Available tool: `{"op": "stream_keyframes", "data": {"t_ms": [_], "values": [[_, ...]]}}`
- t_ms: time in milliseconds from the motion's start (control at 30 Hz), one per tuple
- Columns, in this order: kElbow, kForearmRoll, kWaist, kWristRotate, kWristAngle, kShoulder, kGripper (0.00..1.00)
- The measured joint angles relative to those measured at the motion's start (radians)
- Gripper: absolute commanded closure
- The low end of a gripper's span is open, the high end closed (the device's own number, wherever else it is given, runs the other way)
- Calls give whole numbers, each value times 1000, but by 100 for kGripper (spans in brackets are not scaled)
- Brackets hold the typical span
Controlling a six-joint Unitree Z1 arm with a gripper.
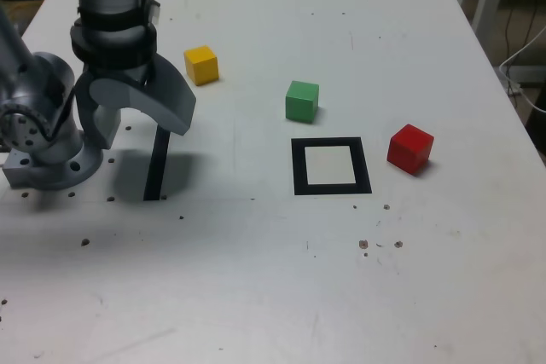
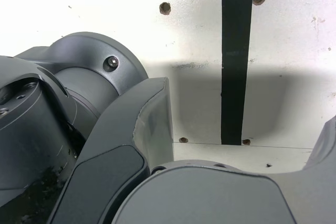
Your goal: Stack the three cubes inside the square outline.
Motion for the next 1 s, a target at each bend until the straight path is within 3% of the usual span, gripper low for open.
{"op": "stream_keyframes", "data": {"t_ms": [567,1000], "values": [[-4,-5,0,0,2,16,0],[-98,-9,0,65,3,76,0]]}}
